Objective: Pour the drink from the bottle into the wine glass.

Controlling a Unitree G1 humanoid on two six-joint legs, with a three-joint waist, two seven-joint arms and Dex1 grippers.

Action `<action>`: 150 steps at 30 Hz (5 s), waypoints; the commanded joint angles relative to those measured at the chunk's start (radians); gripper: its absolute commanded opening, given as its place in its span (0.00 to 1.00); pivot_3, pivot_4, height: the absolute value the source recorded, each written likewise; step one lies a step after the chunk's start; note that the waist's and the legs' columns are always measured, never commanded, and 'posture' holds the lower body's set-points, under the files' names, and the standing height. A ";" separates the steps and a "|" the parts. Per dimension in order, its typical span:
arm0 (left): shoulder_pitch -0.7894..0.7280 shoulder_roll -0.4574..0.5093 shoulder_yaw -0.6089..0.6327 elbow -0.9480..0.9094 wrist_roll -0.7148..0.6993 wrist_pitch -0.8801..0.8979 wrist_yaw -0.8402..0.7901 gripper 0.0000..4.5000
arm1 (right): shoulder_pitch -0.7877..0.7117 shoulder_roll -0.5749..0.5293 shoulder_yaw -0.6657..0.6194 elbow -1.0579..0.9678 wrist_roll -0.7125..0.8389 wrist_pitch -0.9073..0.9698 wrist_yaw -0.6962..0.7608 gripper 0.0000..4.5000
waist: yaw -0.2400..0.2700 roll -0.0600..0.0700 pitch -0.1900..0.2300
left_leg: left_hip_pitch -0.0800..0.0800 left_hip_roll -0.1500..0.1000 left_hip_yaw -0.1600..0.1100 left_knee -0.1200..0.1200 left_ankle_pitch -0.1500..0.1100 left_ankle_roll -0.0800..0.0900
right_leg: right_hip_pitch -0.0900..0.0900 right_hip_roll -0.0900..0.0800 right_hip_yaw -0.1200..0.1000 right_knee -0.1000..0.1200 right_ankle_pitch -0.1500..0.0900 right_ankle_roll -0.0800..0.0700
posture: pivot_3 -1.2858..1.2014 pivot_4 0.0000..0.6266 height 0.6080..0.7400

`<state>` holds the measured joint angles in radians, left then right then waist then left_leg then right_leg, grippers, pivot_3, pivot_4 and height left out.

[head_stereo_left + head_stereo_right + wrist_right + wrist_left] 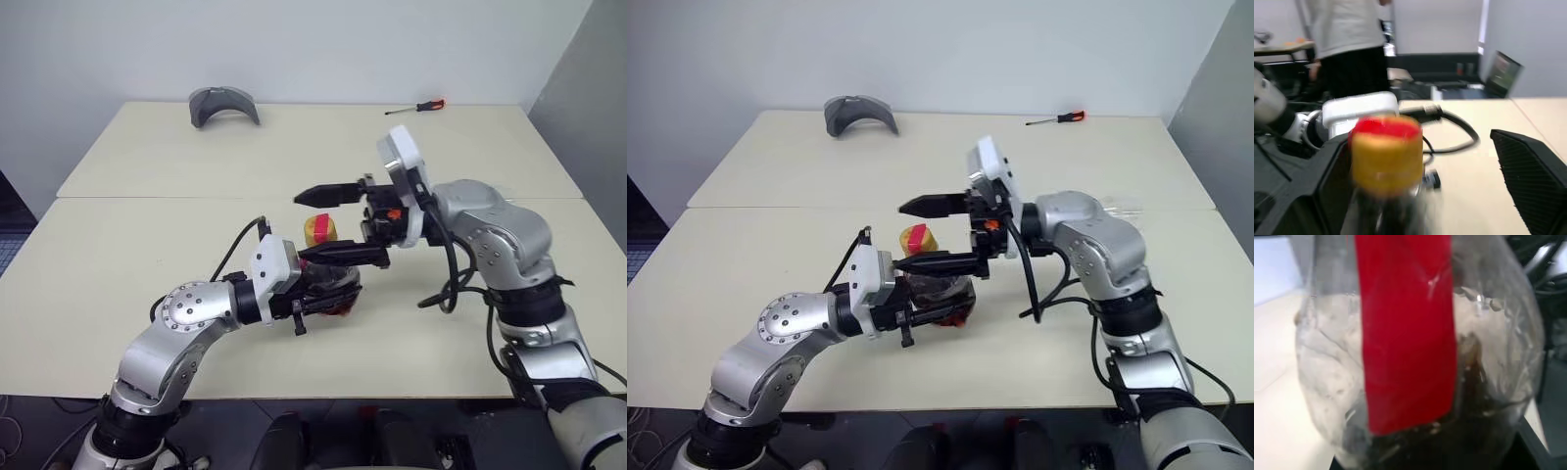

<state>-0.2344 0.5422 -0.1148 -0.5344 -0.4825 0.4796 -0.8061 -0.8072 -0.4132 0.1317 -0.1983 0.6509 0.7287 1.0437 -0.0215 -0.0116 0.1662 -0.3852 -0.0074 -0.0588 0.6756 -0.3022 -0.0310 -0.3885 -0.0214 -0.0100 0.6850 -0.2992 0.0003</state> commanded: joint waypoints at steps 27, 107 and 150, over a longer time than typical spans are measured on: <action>-0.199 -0.109 -0.025 0.320 0.159 -0.185 0.014 0.38 | -0.026 0.122 -0.018 -0.102 -0.087 0.025 -0.414 0.99 | -0.007 0.000 0.000 | 0.000 0.000 0.001 0.000 0.000 -0.001 | -0.001 0.000 0.000 0.001 0.000 0.000 | 0.52 0.24 1.00; -0.307 -0.158 0.062 0.356 0.098 -0.150 0.047 0.20 | 0.006 -0.006 -0.271 -0.103 0.255 0.236 -0.490 1.00 | -0.005 0.000 0.000 | -0.001 0.000 0.001 0.000 0.000 0.000 | -0.001 0.000 0.000 0.001 0.000 0.000 | 0.52 0.24 1.00; -0.309 -0.133 0.059 0.314 0.101 -0.146 0.022 0.20 | 0.079 -0.070 -0.303 -0.038 0.207 0.168 -0.474 1.00 | -0.005 0.000 0.000 | -0.001 0.000 0.001 0.000 0.000 0.000 | -0.001 0.000 0.000 0.001 0.000 0.000 | 0.52 0.24 1.00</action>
<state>-0.5214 0.4086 -0.0746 -0.1619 -0.3566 0.3457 -0.7787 -0.7273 -0.4707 -0.1396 -0.2139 0.8551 0.9048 0.5635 -0.0262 -0.0120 0.1664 -0.3860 -0.0077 -0.0572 0.6759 -0.3021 -0.0311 -0.3890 -0.0213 -0.0095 0.6859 -0.2992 0.0003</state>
